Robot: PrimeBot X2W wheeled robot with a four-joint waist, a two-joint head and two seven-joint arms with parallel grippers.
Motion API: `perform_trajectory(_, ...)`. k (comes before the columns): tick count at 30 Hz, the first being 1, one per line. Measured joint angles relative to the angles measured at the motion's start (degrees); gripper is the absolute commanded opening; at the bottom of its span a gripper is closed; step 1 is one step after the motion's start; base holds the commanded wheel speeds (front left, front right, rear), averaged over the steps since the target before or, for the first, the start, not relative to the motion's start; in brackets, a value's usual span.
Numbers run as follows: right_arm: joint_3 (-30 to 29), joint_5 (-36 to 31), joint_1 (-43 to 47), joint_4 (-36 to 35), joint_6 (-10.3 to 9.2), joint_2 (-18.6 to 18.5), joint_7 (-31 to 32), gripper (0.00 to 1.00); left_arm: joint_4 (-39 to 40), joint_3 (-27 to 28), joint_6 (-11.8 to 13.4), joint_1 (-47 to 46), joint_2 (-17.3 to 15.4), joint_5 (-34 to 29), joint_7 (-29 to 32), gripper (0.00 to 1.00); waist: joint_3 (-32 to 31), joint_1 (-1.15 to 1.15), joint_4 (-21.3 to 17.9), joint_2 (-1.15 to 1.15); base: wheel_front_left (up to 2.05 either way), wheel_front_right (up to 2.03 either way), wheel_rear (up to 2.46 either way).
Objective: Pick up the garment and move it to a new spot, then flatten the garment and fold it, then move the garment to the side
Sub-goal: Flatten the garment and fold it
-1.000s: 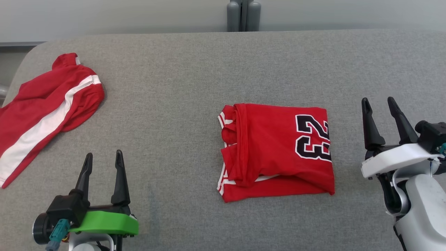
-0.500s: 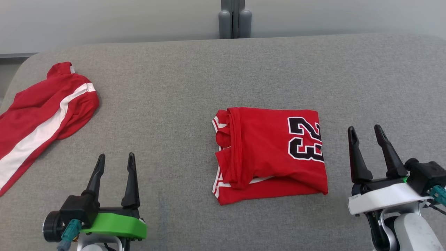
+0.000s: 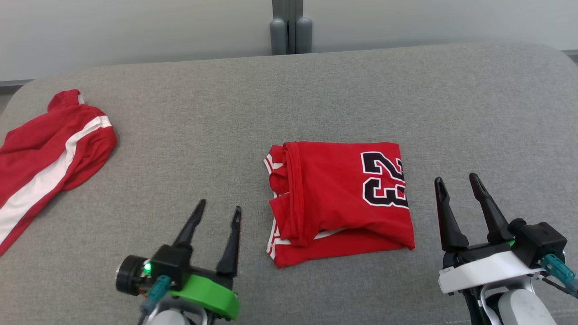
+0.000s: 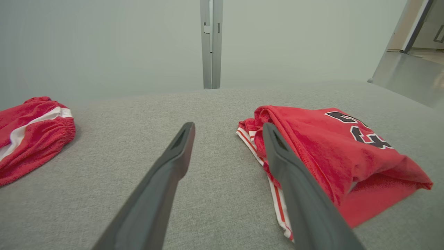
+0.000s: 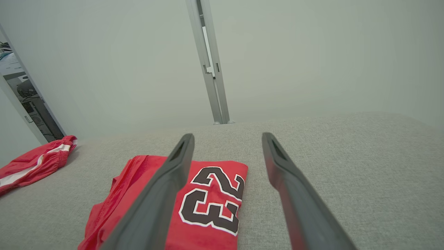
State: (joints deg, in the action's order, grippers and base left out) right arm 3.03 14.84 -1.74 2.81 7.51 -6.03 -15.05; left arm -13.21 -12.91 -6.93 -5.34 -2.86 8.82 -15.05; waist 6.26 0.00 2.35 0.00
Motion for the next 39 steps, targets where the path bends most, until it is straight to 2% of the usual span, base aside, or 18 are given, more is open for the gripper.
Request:
perform_trajectory(3,0.81,-0.43,-0.17,-0.01,0.00,0.07,0.00,1.00,-2.46,-4.88,-0.22,-1.74,0.02,-1.32,0.00,1.00,0.04,0.00,-0.91,0.00,0.00,0.00,0.00)
perform_trajectory(8,1.54,-0.71,-0.94,0.02,0.00,0.33,0.00,1.00,-6.97,-9.10,-0.38,-4.22,0.04,-1.04,-0.08,1.00,0.45,0.00,-3.08,0.00,0.00,0.00,0.00)
perform_trajectory(14,1.60,-0.92,-1.05,0.14,0.00,0.73,0.00,1.00,-14.19,-12.04,-0.43,-6.32,0.04,-0.74,-0.08,1.00,1.47,0.00,-5.76,0.00,0.00,0.00,0.00)
perform_trajectory(23,1.69,-0.93,-2.25,0.14,0.00,1.29,0.00,1.00,-20.38,-12.71,-0.45,-8.40,0.04,0.97,-0.08,1.00,3.45,0.00,-8.72,0.00,0.00,0.00,0.00)
perform_trajectory(24,1.62,-0.93,-2.25,0.13,0.00,1.34,0.00,1.00,-20.97,-12.84,-0.45,-8.57,0.04,1.19,-0.08,0.92,3.60,0.00,-8.91,0.00,0.00,0.00,0.00)
perform_trajectory(25,1.51,-0.93,-2.25,0.12,0.00,1.40,0.00,1.00,-21.80,-12.92,-0.45,-8.78,0.05,1.46,-0.08,0.33,3.79,0.00,-9.10,0.00,0.00,0.00,0.00)
perform_trajectory(26,1.40,-0.93,-2.26,0.10,0.00,1.47,0.00,1.00,-22.37,-12.91,-0.45,-9.00,0.05,1.72,-0.08,0.09,3.97,0.00,-9.25,0.00,0.00,0.00,0.00)
perform_trajectory(27,1.33,-0.93,-2.26,0.09,0.00,1.53,0.00,1.00,-22.69,-12.91,-0.45,-9.28,0.05,1.78,-0.08,0.00,4.09,0.00,-9.34,0.00,0.00,0.00,0.00)
perform_trajectory(32,0.64,-1.14,-2.27,0.07,0.00,1.74,0.00,1.00,-23.62,-12.88,-0.45,-10.66,0.04,2.67,-0.08,0.00,4.27,0.00,-9.04,0.00,0.00,0.00,0.00)
perform_trajectory(39,-0.33,-1.55,-2.06,-0.09,0.00,2.11,0.00,1.00,-18.60,-11.85,-0.45,-9.45,-0.76,3.65,-0.08,0.00,3.63,0.00,-7.52,0.00,0.00,0.00,0.00)
